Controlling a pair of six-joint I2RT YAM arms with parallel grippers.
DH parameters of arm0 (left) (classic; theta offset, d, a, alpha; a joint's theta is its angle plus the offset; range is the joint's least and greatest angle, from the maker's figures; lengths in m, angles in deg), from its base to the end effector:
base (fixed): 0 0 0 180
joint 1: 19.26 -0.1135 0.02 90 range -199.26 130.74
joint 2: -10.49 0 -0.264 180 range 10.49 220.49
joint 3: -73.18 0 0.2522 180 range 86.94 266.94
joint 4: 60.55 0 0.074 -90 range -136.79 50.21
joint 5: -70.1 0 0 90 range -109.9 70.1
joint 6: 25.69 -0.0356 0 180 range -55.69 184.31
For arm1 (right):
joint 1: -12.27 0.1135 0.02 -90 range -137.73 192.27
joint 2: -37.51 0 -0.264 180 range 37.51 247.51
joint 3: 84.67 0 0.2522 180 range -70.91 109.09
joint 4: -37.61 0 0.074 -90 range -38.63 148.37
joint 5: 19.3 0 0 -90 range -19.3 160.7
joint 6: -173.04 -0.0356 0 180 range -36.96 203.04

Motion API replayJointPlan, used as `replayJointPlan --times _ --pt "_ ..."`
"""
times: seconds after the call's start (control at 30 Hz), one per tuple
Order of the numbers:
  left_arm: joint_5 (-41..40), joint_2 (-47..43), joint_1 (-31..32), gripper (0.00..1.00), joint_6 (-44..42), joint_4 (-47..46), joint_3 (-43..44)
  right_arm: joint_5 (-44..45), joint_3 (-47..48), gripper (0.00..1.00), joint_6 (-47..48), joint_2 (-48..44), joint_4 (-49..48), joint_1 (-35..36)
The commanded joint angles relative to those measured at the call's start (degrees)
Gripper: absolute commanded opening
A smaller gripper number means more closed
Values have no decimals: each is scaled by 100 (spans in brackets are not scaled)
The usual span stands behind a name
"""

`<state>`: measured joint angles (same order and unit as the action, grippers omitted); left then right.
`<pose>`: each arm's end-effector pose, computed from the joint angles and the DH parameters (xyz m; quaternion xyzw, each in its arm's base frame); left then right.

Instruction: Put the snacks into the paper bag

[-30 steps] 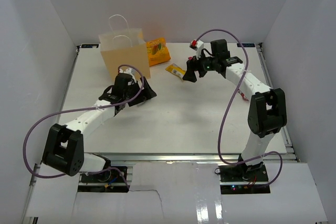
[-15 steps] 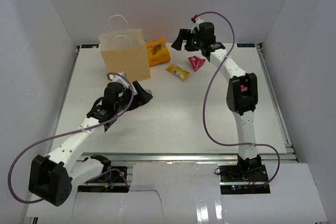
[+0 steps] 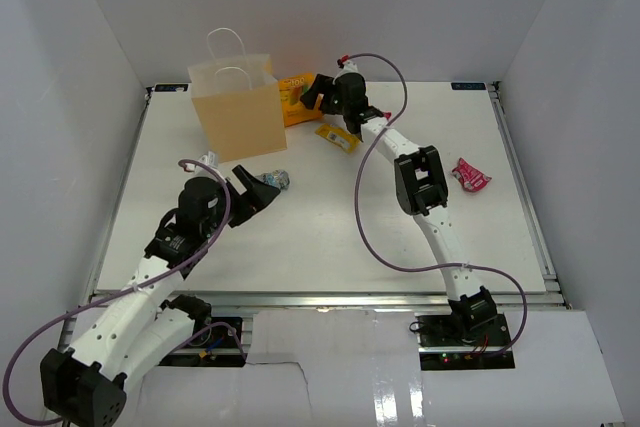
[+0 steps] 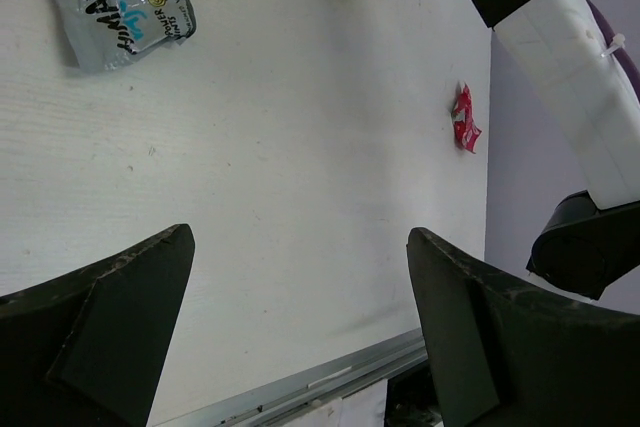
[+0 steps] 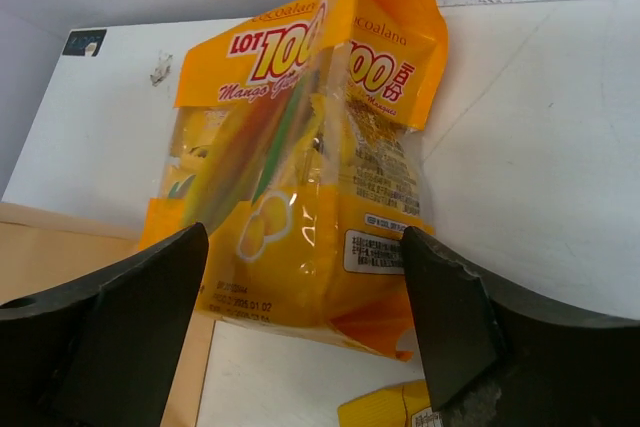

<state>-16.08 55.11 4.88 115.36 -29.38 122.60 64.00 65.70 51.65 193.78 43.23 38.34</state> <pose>0.1647 -0.0764 0.2714 -0.1805 0.8301 -0.3439 0.4002 0.5548 0.2761 0.1720 -0.0010 0.7741 0.3432 0.5320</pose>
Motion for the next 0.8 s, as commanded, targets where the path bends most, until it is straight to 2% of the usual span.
replayJointPlan --times 0.0,0.03,0.1,0.13,0.17,0.27,0.47,0.6,0.67,0.7,0.77 --pt "-13 99 29 98 116 140 20 152 59 82 -261 27 -356 -14" --pt "-4 134 29 98 142 149 20 134 -125 79 -279 9 -329 4" --pt "14 187 29 98 151 140 46 12 -258 60 -314 -8 -293 4" --pt "14 196 29 98 151 140 46 -7 -319 51 -306 -43 -302 4" --pt "5 187 29 98 151 140 46 -16 -442 33 -288 -78 -293 -5" --pt "14 161 29 98 160 131 55 -112 -801 8 -218 -350 -311 -92" --pt "93 178 29 98 265 -97 20 -998 -1794 8 -60 -1378 -459 -540" --pt "225 406 29 98 309 -623 -6 -2927 -2849 8 46 -2334 -1065 -945" --pt "321 670 29 98 353 -878 -24 -3458 -3447 8 72 -2670 -1207 -1103" --pt "426 775 29 98 397 -1114 -33 -3992 -3858 8 55 -2993 -1355 -1182" --pt "532 1135 29 98 459 -1370 -15 -4347 -4308 8 37 -3364 -1409 -1235"
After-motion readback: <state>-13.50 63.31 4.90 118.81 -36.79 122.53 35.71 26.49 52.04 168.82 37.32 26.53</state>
